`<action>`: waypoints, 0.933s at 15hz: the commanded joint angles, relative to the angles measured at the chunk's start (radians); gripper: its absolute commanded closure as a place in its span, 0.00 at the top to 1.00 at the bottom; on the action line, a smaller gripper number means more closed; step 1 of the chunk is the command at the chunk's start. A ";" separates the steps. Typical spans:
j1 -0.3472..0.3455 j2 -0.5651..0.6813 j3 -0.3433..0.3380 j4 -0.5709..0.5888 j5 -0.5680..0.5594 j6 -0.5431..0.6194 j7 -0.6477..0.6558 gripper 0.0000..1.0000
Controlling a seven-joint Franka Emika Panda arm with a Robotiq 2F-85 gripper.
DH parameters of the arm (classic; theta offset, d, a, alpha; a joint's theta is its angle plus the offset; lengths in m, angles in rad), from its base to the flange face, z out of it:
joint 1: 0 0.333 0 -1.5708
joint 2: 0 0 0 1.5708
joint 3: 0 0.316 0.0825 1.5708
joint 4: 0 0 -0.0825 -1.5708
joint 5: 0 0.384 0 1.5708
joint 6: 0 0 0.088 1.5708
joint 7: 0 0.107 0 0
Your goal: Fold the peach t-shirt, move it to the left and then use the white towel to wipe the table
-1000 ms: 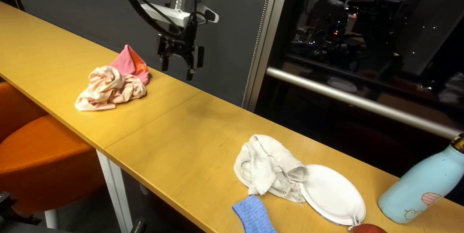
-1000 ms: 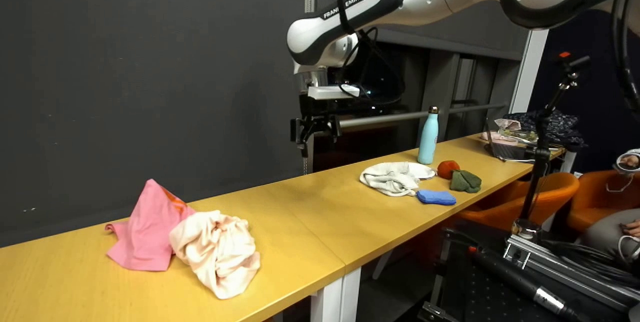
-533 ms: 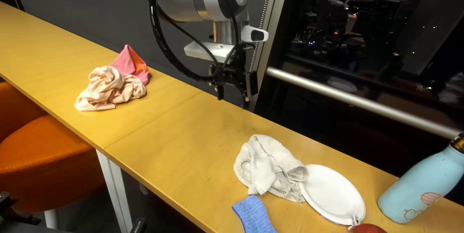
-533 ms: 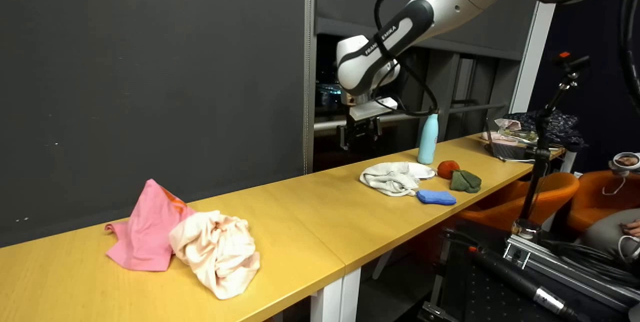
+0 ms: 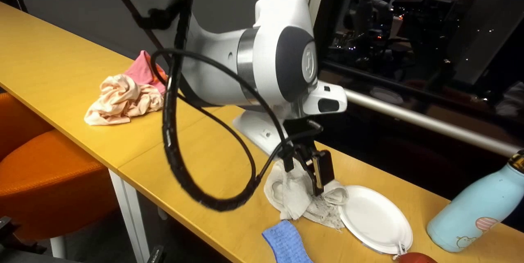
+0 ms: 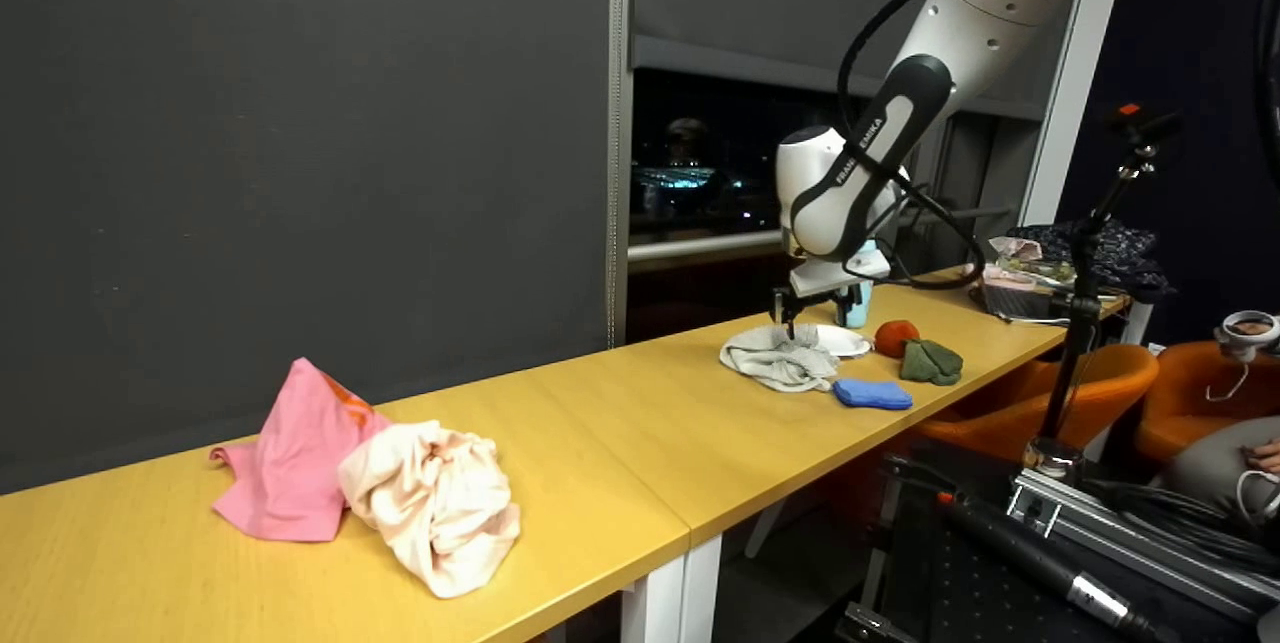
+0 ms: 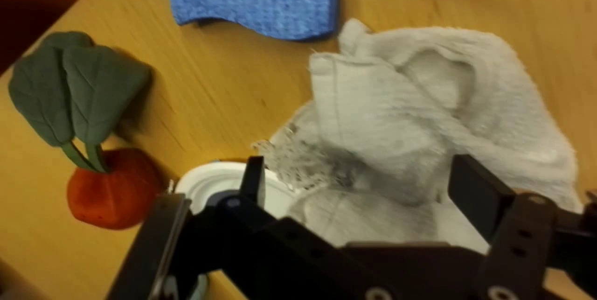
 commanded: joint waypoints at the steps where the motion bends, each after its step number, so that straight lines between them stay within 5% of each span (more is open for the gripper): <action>1: 0.057 -0.057 -0.091 -0.207 -0.054 0.180 0.109 1.00; 7: 0.131 0.053 -0.188 -0.226 0.047 0.345 0.184 1.00; 14: 0.149 0.152 -0.172 -0.094 0.195 0.337 0.178 1.00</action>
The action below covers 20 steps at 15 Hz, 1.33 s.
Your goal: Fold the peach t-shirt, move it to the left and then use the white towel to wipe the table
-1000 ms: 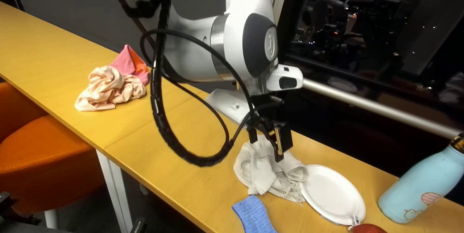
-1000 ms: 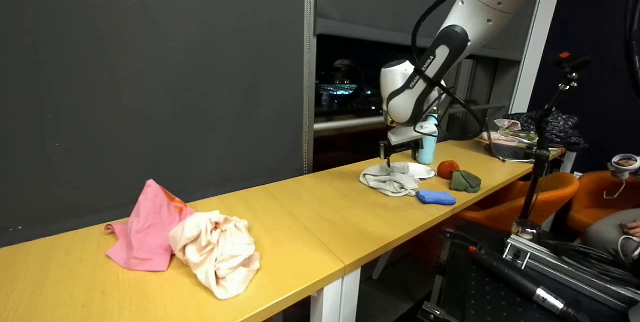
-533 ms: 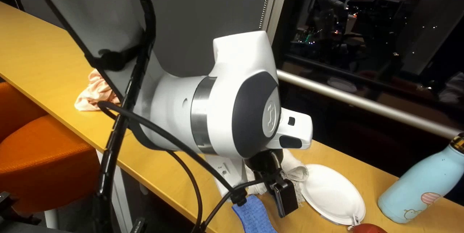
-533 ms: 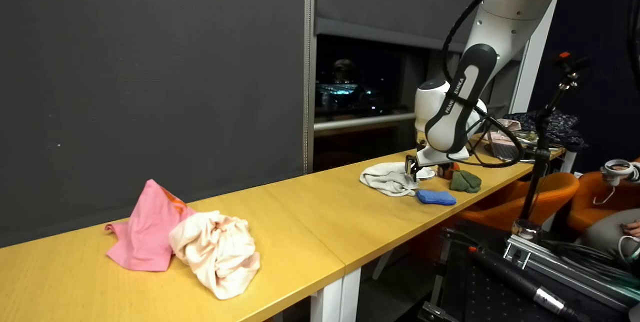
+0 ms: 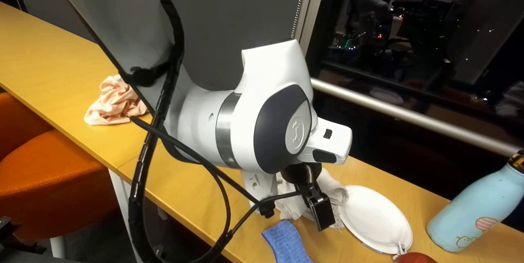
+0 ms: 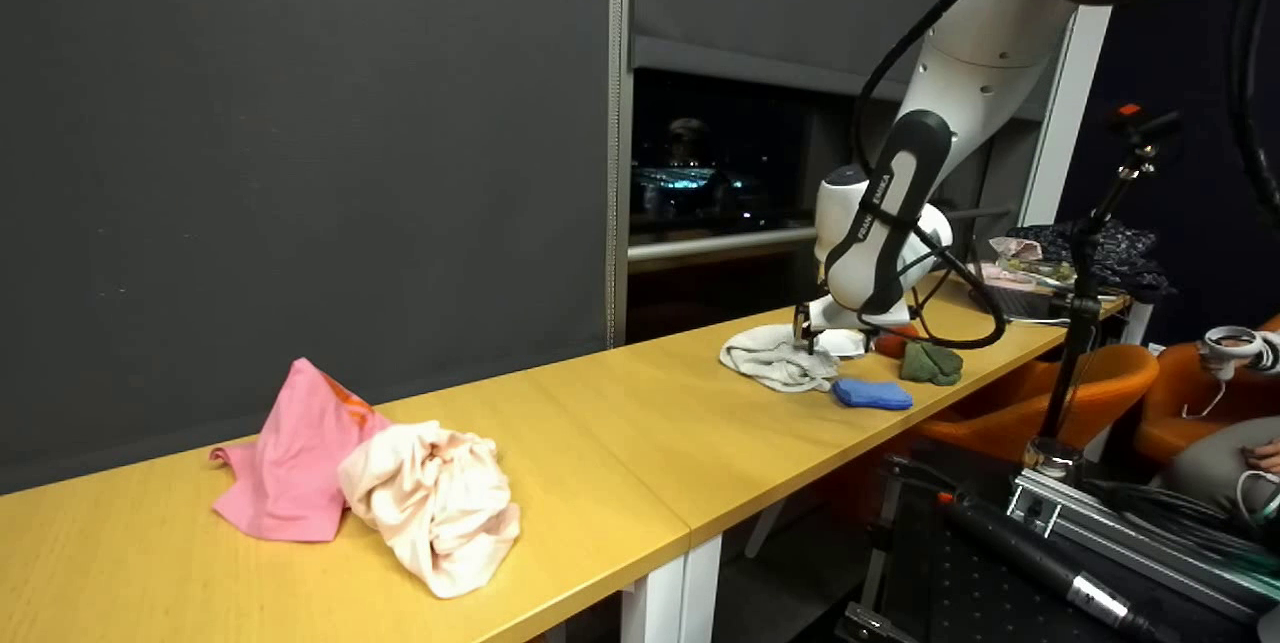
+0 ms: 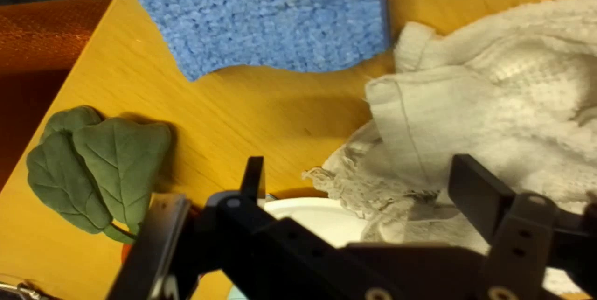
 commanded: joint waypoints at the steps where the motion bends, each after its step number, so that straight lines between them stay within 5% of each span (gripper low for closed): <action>1: 0.025 0.067 -0.007 0.080 0.065 0.007 0.012 1.00; 2: 0.026 0.080 -0.005 0.096 0.074 0.009 0.010 1.00; 3: 0.026 0.093 -0.002 0.107 0.083 0.013 0.012 0.75; 13: 0.080 0.195 0.018 0.125 0.165 0.130 0.024 0.05; 20: 0.162 0.181 0.100 0.168 0.243 0.121 0.008 0.03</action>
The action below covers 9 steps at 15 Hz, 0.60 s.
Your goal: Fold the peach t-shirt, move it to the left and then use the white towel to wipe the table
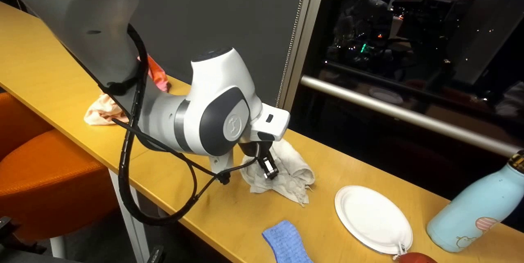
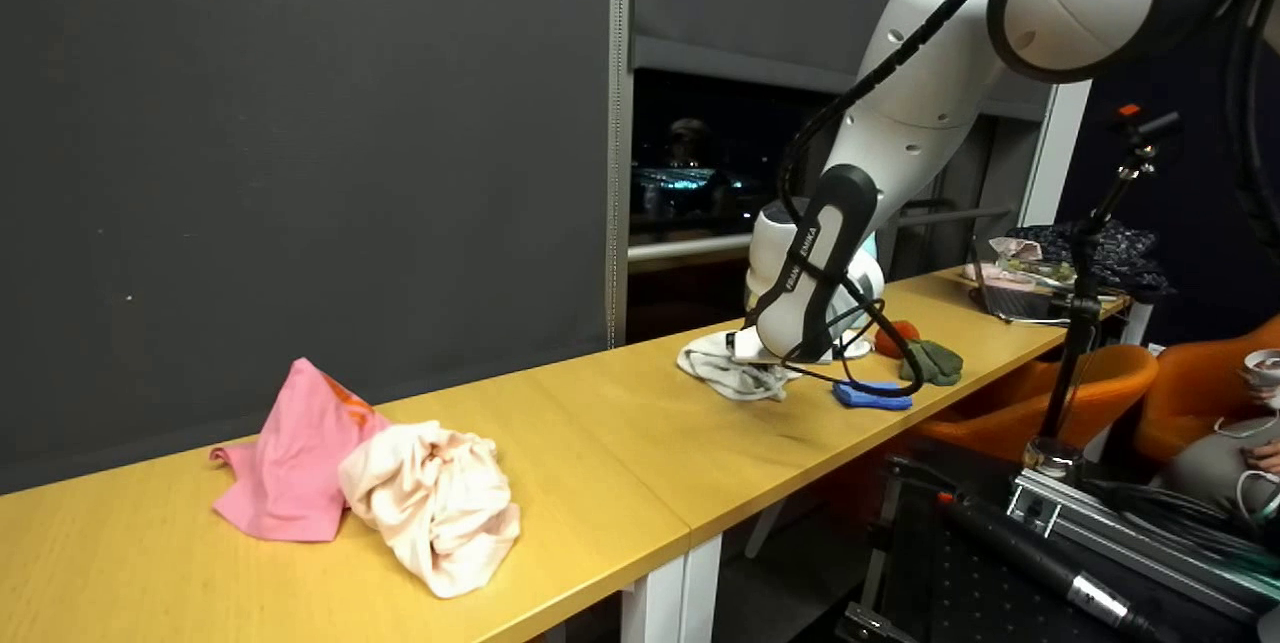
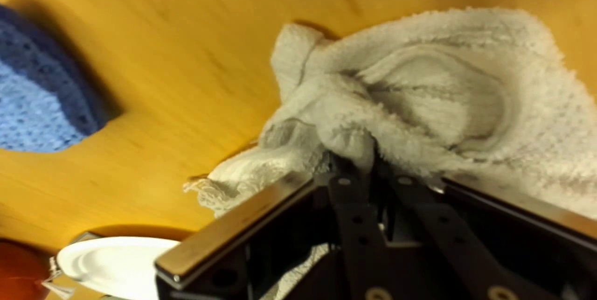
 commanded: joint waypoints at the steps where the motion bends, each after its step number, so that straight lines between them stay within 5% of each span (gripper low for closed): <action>1: 0.013 -0.006 0.073 0.039 0.043 -0.001 -0.020 0.03; 9: -0.025 -0.113 0.291 0.067 0.031 0.036 -0.133 0.03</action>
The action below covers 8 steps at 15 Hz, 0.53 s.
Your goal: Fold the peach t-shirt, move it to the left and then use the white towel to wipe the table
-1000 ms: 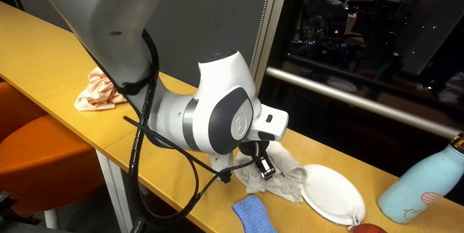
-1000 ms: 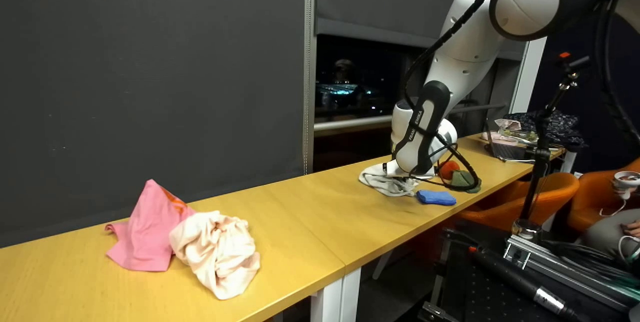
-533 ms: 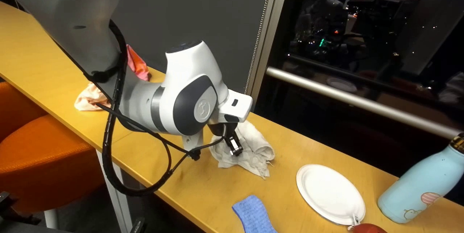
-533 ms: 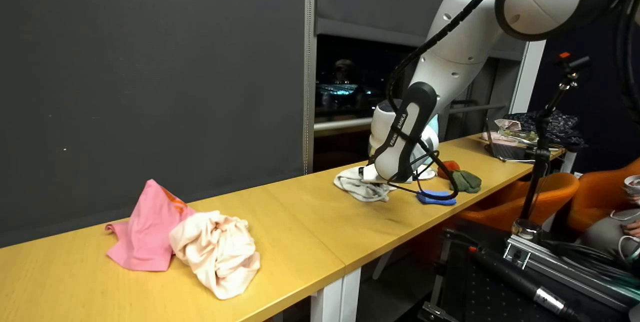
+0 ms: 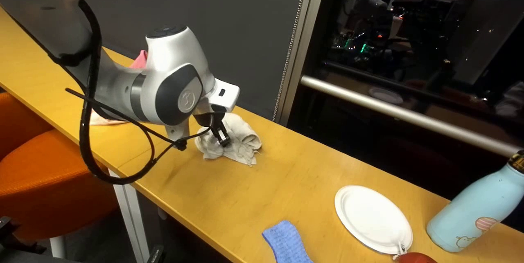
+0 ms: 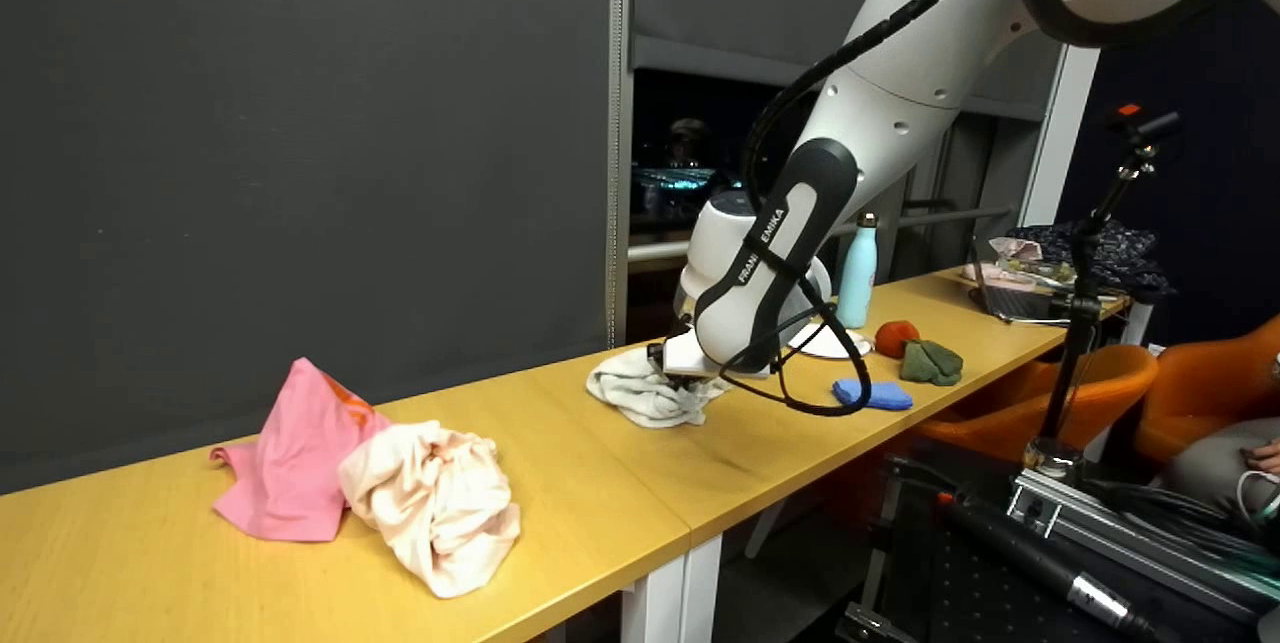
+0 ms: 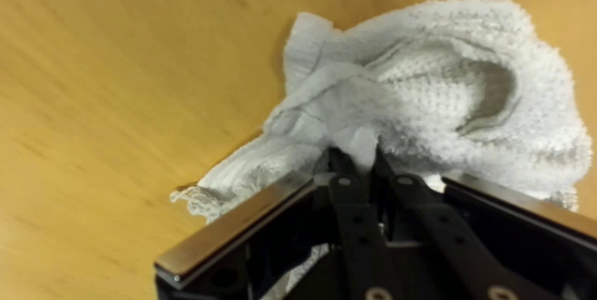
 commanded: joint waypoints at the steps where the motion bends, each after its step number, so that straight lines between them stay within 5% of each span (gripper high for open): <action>1: -0.051 -0.079 0.136 -0.007 0.015 0.043 -0.107 0.03; 8: -0.244 -0.125 0.478 -0.023 0.056 0.052 -0.347 0.03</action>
